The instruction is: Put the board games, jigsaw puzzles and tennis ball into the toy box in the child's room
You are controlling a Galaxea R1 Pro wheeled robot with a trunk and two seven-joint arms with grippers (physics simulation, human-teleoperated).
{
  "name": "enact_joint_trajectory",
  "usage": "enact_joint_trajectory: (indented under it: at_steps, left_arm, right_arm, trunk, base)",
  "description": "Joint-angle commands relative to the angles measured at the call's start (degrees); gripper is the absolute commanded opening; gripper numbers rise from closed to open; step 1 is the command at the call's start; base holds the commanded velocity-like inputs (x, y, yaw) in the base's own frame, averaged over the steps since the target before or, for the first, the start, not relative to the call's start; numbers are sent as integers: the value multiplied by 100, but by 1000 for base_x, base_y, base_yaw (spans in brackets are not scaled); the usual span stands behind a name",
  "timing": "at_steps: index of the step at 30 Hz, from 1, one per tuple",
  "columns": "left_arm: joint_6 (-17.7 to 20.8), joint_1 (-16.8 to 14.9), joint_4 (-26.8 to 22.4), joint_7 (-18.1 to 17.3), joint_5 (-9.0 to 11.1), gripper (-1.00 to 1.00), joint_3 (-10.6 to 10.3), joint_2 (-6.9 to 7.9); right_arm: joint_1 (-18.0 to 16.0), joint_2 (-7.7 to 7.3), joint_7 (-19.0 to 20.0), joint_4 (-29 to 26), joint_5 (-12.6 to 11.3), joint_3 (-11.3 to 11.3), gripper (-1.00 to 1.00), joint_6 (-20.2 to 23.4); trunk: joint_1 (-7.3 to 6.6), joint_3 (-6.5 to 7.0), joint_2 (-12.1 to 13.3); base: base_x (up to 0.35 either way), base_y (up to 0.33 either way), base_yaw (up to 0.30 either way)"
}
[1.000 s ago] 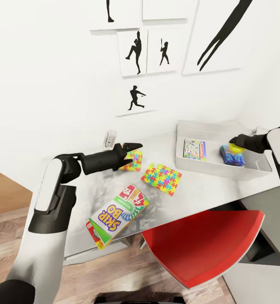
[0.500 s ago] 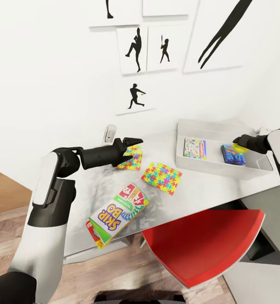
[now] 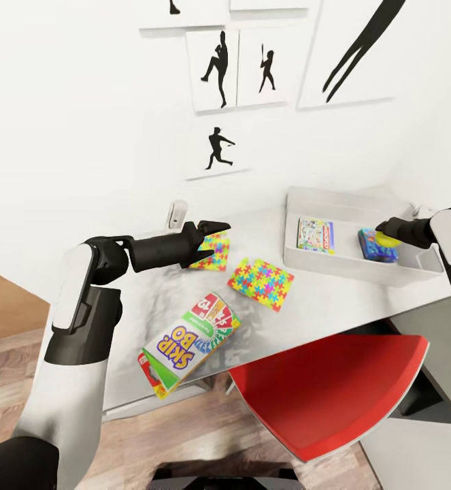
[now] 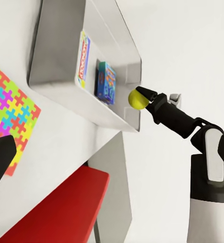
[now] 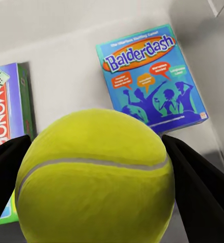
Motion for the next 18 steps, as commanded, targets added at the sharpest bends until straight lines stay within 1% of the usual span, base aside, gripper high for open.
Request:
enact_joint_trajectory:
  at_steps: [1, 6, 14, 18]
  left_arm:
    - [9, -6, -3, 61, 54, 100, 4, -3]
    - [7, -7, -3, 63, 58, 100, 4, -3]
    - [8, -8, -3, 65, 66, 100, 4, -3]
    - [8, -11, -3, 65, 67, 100, 4, -5]
  right_arm:
    - [-4, -8, -57, -3, -56, 29, -100, 8]
    - [0, -6, -60, -1, -1, 35, -100, 10]
    - [-4, 16, -62, 1, 230, 27, -100, 20]
    - [-9, 10, -63, 1, 275, 21, -100, 23]
  trunk:
    - [3, -18, -11]
    - [3, -64, -11]
    - [3, -138, -11]
    - [3, -175, -11]
  base:
    - [0, 0, 0]
    - [0, 0, 0]
    - [0, 0, 0]
    - [0, 0, 0]
